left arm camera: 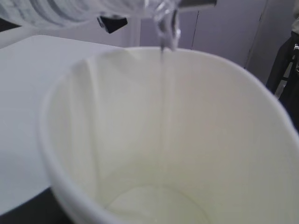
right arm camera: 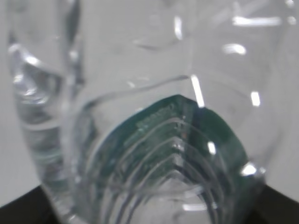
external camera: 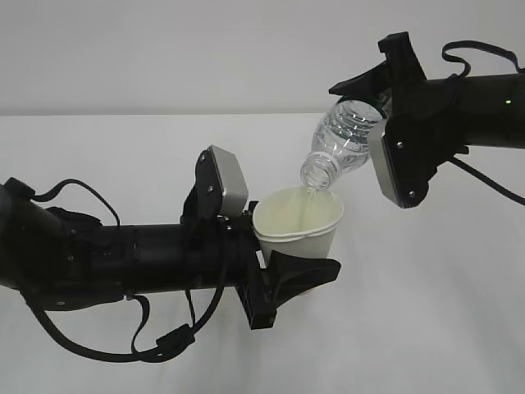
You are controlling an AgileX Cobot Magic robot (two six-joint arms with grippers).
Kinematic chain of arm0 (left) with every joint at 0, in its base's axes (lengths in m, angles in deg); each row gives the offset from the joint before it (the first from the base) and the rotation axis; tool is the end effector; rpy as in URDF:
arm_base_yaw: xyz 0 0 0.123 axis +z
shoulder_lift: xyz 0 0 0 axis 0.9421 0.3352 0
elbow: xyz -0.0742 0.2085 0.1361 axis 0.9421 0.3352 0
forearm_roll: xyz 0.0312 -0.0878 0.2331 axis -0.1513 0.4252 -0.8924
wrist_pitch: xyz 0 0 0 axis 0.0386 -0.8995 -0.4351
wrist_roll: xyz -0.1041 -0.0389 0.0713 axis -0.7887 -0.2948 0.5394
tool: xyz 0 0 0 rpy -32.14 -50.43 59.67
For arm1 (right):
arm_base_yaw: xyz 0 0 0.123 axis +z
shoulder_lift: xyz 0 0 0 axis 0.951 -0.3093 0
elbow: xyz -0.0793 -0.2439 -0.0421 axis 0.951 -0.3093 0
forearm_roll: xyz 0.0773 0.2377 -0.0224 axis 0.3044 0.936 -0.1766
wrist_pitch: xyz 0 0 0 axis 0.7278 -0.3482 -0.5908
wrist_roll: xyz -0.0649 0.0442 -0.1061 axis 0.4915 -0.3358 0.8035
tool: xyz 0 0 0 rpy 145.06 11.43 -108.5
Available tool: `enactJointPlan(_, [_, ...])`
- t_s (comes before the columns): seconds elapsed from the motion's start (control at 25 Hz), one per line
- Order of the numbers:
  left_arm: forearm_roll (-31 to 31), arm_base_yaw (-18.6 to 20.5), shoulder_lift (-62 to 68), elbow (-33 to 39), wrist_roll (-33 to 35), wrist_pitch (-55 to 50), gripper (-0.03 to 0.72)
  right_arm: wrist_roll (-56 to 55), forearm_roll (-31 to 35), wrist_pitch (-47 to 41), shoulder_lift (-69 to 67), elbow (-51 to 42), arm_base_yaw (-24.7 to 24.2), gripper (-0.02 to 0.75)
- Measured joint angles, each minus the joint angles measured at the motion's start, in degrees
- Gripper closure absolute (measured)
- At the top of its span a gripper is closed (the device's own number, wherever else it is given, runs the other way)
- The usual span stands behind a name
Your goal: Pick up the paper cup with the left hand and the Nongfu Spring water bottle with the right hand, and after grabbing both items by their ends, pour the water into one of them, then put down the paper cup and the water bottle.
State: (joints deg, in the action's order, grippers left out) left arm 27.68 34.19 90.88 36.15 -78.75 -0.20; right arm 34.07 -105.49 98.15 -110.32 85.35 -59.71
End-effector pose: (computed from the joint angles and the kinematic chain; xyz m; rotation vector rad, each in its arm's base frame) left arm 0.2476 -0.2856 0.1039 1.0942 1.5133 -1.0166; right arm 0.3559 0.1324 0.2013 -1.9204 0.6870 -0.7145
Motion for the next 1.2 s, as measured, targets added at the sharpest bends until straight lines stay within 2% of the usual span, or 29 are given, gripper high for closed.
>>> enactJointPlan(1.2, [-1.2, 0.0, 0.0, 0.0, 0.0, 0.5, 0.250, 1.7, 0.0, 0.4, 0.0, 0.0, 0.0, 0.246])
